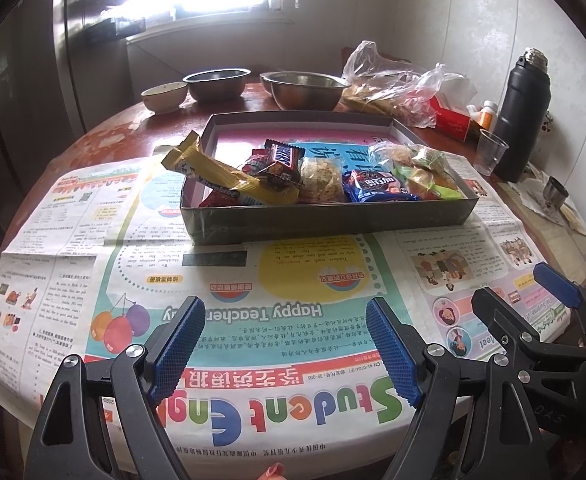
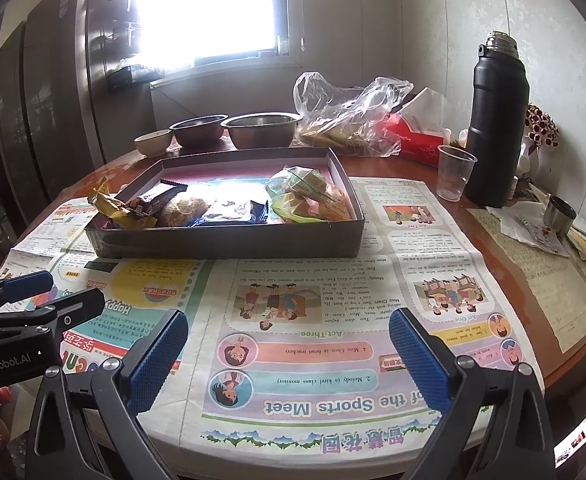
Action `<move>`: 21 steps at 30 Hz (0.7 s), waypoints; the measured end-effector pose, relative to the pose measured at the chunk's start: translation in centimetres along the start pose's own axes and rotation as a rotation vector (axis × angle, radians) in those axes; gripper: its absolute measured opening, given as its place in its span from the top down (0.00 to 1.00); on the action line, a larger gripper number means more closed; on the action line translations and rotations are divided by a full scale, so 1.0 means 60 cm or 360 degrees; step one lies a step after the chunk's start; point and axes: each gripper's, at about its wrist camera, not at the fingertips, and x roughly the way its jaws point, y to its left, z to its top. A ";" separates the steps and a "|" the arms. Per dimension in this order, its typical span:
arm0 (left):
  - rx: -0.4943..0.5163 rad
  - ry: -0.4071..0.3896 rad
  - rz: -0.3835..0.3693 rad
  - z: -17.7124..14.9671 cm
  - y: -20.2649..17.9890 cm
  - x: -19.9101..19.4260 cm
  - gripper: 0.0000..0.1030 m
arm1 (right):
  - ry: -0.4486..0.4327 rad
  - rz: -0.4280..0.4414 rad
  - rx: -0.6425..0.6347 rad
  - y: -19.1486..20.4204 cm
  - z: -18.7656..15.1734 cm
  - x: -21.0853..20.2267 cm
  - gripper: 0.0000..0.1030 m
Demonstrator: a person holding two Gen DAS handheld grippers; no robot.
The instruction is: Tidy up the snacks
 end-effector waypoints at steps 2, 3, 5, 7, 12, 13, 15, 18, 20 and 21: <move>0.0002 0.0000 0.0002 0.000 -0.001 0.000 0.19 | 0.0005 0.0000 0.0003 0.000 -0.001 0.001 0.01; 0.0004 -0.0001 0.0003 -0.001 -0.001 -0.001 0.19 | 0.0006 0.0001 0.0005 0.000 -0.001 0.001 0.01; 0.0006 0.0000 0.0004 -0.001 -0.001 0.000 0.19 | 0.0008 0.0001 0.0007 0.000 -0.001 0.001 0.01; 0.0008 0.0003 0.0006 -0.002 -0.002 -0.001 0.19 | 0.0008 0.0002 0.0006 0.000 -0.001 0.002 0.01; 0.0009 0.0006 0.0013 -0.002 -0.003 0.000 0.19 | 0.0021 0.0002 0.0007 -0.002 -0.003 0.007 0.01; 0.0010 0.0005 0.0013 -0.002 -0.003 0.000 0.19 | 0.0024 0.0002 0.0009 -0.002 -0.004 0.007 0.01; 0.0008 0.0007 0.0012 -0.002 -0.003 0.000 0.19 | 0.0023 0.0001 0.0012 -0.002 -0.004 0.007 0.01; 0.0008 0.0007 0.0012 -0.002 -0.003 0.000 0.19 | 0.0018 -0.0001 0.0012 -0.002 -0.003 0.006 0.01; 0.0008 0.0007 0.0013 -0.002 -0.003 0.000 0.19 | 0.0019 -0.0001 0.0012 -0.002 -0.004 0.006 0.01; 0.0008 0.0007 0.0014 -0.002 -0.003 -0.001 0.19 | 0.0019 -0.0001 0.0011 -0.001 -0.004 0.005 0.01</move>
